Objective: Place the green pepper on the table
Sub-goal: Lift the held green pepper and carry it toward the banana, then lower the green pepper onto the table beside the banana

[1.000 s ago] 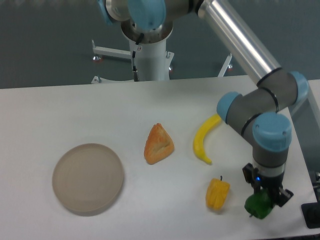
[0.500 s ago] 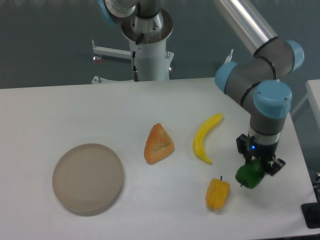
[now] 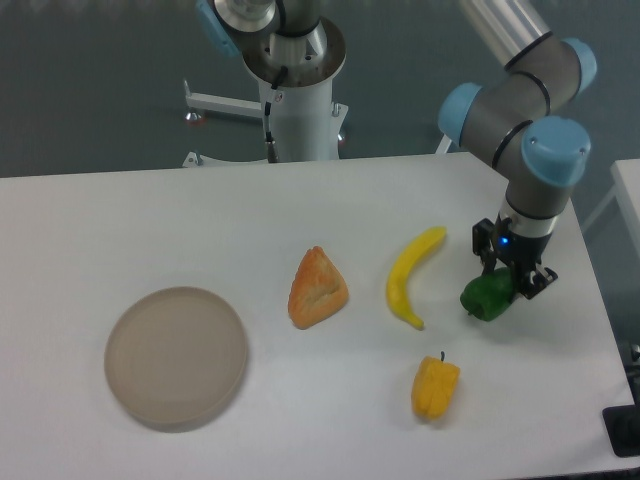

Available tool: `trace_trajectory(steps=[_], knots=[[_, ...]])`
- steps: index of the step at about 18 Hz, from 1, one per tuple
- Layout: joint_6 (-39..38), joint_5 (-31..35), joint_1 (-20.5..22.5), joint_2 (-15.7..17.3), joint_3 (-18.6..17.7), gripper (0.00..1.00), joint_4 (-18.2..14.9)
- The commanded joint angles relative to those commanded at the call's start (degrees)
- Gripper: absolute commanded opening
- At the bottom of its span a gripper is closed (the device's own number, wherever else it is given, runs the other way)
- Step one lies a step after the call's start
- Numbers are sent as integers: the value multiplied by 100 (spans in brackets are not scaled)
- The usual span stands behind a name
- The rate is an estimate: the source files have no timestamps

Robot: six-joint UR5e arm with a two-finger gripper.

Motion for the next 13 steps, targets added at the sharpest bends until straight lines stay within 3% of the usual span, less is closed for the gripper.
trace_trajectory(steps=[2, 5, 13], knots=[[-184, -209, -18, 18, -97, 15, 202], [-756, -1045, 61, -17, -194, 15, 387], [-449, -1046, 97, -8, -352, 15, 449]])
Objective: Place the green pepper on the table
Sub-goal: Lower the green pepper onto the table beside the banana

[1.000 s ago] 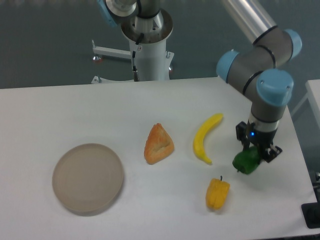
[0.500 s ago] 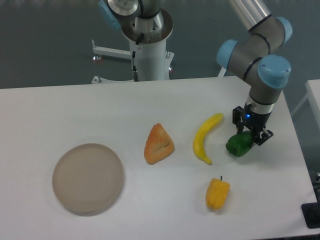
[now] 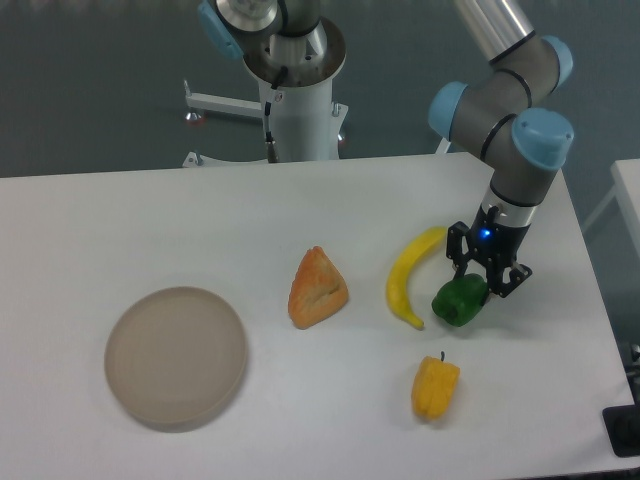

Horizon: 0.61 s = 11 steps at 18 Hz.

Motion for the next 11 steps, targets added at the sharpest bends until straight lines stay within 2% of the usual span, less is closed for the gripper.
trace_trajectory(steps=[11], knots=[[0, 9, 0, -44, 9, 16, 0]])
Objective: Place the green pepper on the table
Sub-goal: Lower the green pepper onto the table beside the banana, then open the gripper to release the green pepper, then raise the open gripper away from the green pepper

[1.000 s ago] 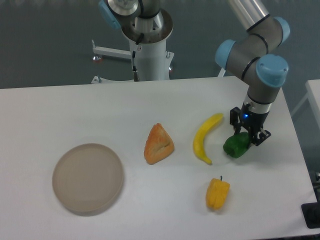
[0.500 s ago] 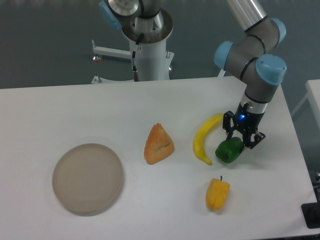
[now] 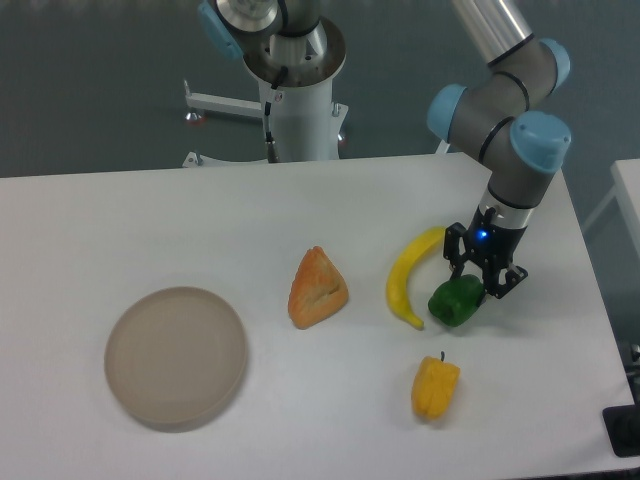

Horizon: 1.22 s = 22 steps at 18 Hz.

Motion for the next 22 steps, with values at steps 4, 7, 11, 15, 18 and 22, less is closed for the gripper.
trace_trajectory(steps=[4, 7, 11, 15, 18, 22], knots=[[-52, 0, 0, -9, 0, 32, -9], [-70, 9, 0, -9, 9, 66, -9], [-97, 9, 0, 9, 79, 94, -9], [-368, 9, -26, 88, 184, 100, -44], [-676, 79, -114, 114, 360, 100, -79], [-1116, 526, -386, 307, 457, 100, -70]])
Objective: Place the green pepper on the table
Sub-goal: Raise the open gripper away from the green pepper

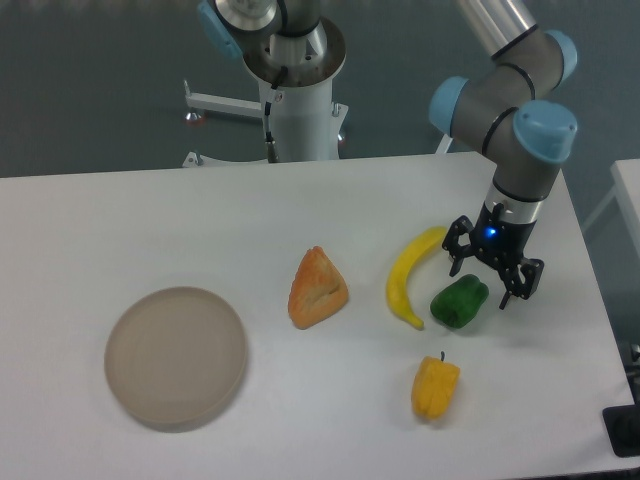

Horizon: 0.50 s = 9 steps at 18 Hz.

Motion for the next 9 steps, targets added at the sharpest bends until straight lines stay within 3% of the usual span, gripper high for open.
trace_trajectory(steps=[5, 9], knots=[[-79, 71, -299, 150, 18, 100, -17], [-71, 571, -536, 255, 44, 100, -9]])
